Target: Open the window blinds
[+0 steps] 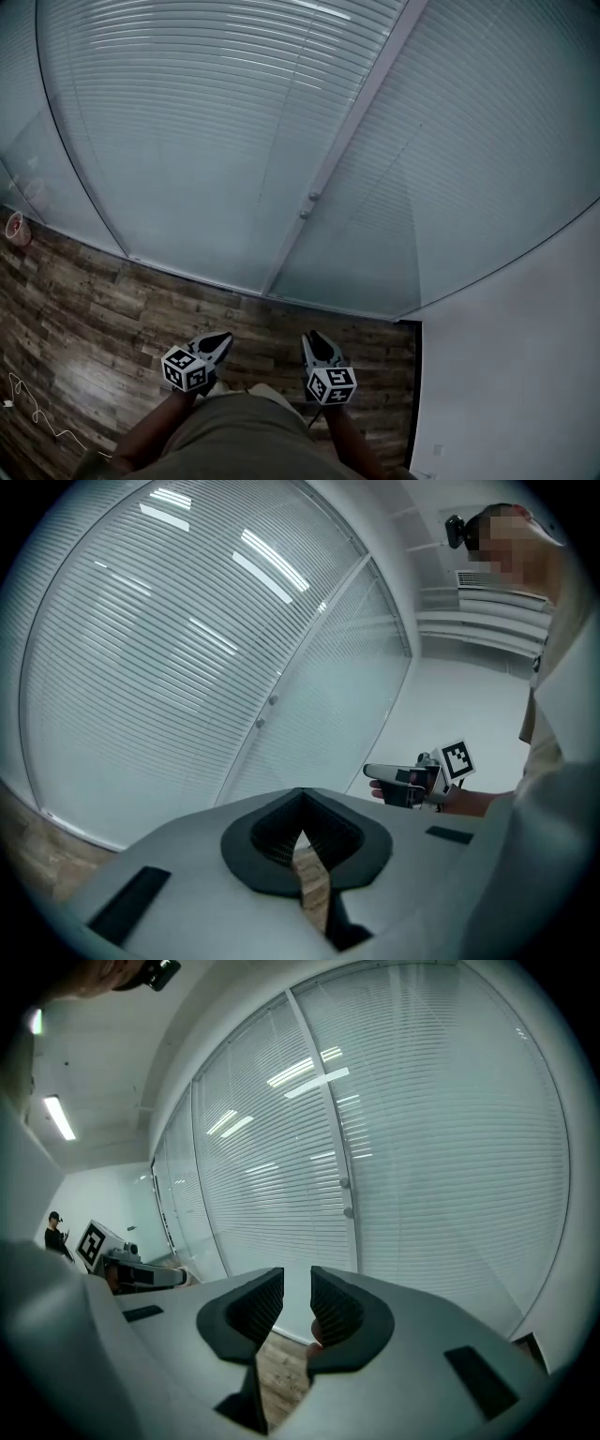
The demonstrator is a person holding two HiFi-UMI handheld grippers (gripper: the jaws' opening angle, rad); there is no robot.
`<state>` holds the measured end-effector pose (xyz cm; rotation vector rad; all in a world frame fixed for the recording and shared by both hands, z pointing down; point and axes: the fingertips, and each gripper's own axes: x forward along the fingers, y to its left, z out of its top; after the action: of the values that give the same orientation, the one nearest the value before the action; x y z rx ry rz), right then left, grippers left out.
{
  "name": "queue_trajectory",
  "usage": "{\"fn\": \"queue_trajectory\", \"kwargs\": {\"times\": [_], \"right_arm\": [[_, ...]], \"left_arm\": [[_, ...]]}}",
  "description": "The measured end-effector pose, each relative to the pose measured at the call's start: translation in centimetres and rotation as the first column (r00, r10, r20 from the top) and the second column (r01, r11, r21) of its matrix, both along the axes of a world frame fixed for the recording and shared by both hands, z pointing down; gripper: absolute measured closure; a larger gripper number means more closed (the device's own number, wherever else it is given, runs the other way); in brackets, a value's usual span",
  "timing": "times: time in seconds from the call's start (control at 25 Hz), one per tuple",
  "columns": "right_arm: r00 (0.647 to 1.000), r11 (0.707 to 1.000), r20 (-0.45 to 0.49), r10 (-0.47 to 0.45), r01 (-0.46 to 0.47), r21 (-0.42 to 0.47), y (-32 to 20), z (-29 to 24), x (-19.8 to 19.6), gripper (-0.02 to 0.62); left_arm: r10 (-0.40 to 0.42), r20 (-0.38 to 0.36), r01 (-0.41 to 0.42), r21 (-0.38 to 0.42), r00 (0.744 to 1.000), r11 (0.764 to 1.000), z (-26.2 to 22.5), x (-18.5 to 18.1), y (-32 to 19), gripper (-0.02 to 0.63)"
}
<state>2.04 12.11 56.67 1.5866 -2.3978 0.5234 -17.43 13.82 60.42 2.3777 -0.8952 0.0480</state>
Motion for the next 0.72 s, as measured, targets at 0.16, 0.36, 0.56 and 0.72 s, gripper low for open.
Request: {"fn": "queue_trajectory", "kwargs": {"times": [0.16, 0.36, 0.56, 0.72], "right_arm": [[1.0, 1.0, 0.008, -0.02, 0.02, 0.021, -0.9, -1.1, 2.2, 0.499], [0.999, 0.999, 0.03, -0.031, 0.03, 0.028, -0.8, -0.7, 4.2, 0.499], [0.998, 0.997, 0.033, -0.056, 0.054, 0.052, 0.4, -0.7, 5.8, 0.499], [0.999, 0.998, 0.002, -0.039, 0.039, 0.05, 2.2, 0.6, 7.4, 0.499]], "left_arm": [[0.032, 0.009, -0.032, 0.054, 0.999, 0.998, -1.4, 3.9, 0.1, 0.592], [0.027, 0.023, -0.028, 0.049, 0.999, 0.998, -0.5, 6.5, -0.1, 0.592], [0.031, 0.062, -0.036, 0.084, 0.998, 0.996, -1.1, 8.6, 0.4, 0.592], [0.007, 0.094, -0.016, 0.093, 0.996, 0.996, 0.1, 9.2, 1.5, 0.594]]}}
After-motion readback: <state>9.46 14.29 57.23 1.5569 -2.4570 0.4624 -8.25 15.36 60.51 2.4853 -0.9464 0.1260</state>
